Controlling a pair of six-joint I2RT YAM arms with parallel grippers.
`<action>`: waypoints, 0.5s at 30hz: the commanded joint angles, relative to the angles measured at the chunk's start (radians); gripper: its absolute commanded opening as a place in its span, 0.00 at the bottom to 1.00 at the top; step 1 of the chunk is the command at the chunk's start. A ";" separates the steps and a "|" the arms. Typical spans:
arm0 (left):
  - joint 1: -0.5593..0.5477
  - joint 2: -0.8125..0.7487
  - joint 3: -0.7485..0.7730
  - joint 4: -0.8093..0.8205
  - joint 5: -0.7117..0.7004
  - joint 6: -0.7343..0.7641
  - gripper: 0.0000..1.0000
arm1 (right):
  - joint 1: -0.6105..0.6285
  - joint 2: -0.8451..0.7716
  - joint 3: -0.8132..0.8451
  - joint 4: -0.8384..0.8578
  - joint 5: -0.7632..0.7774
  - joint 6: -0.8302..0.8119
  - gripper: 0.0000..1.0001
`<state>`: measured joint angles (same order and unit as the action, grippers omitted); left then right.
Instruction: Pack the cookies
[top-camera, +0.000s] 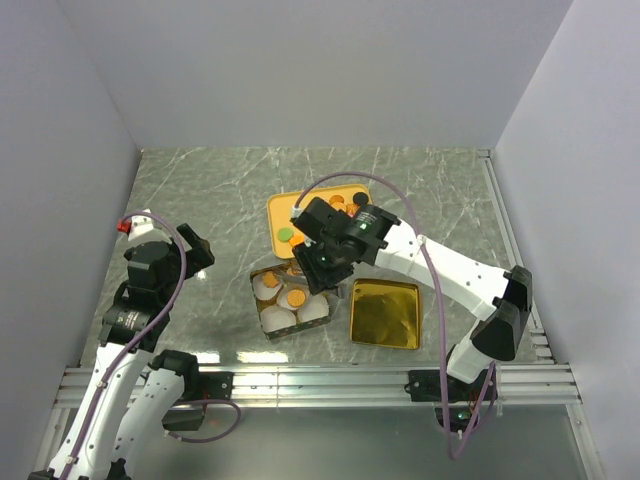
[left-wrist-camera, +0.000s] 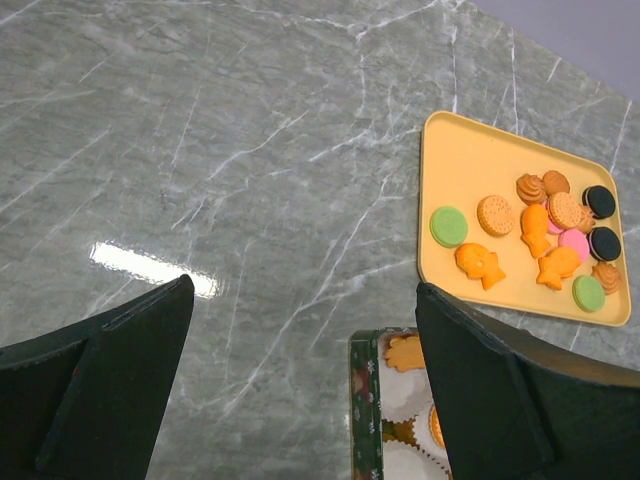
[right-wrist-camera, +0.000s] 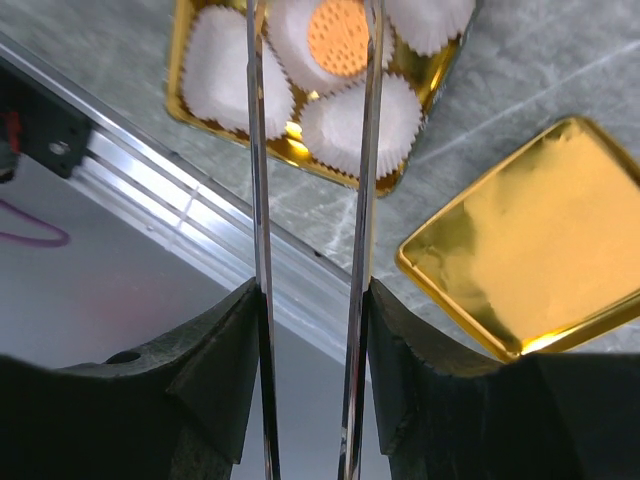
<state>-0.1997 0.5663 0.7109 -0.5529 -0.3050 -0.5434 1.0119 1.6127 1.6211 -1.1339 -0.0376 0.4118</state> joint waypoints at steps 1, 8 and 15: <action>0.003 -0.008 0.025 0.004 -0.016 -0.012 0.99 | 0.007 -0.005 0.094 -0.021 0.028 0.009 0.51; 0.005 -0.011 0.024 0.004 -0.029 -0.010 0.99 | 0.002 0.064 0.218 -0.063 0.091 -0.007 0.51; 0.006 -0.025 0.021 0.011 -0.016 0.000 0.99 | -0.056 0.183 0.396 -0.109 0.133 -0.008 0.51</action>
<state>-0.1997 0.5514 0.7109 -0.5587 -0.3130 -0.5434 0.9924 1.7771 1.9347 -1.2213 0.0456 0.4065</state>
